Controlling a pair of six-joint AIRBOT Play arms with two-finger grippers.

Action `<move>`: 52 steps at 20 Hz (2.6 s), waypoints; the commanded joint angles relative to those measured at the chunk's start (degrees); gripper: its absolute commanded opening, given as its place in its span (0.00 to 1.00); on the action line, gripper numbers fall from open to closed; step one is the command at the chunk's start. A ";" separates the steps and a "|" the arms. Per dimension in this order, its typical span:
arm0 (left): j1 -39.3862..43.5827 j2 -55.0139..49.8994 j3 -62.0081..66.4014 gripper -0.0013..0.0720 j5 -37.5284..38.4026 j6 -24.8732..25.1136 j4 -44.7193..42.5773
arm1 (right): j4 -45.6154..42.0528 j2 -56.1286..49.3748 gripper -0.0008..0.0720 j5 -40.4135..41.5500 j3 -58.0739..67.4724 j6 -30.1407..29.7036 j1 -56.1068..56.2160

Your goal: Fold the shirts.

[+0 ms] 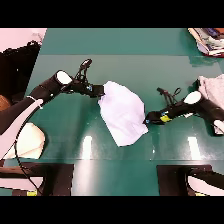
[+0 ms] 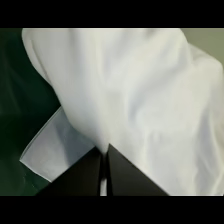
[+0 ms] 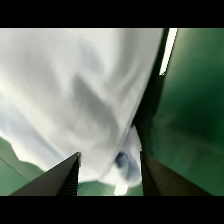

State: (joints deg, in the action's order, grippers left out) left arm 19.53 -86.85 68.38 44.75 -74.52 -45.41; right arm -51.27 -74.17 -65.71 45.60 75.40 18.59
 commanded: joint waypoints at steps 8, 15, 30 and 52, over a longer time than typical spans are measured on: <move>-0.04 12.22 0.98 0.05 0.28 -0.13 -6.34 | -1.84 3.23 0.03 1.51 12.35 -3.39 -1.31; 0.07 37.40 11.15 0.05 7.91 -2.62 -9.05 | -5.18 18.40 0.03 -3.96 35.98 -3.39 -9.25; 9.44 33.94 1.64 0.05 21.11 -7.52 -7.50 | -11.80 5.31 0.03 -17.46 49.44 0.28 -8.33; -6.97 9.55 1.20 0.76 22.67 -0.26 -8.37 | -17.44 -0.22 0.03 -13.73 35.34 0.24 -7.15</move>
State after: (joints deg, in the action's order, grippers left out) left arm 16.97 -73.52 68.82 63.57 -76.69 -53.25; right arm -68.69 -74.35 -79.81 80.97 75.66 11.40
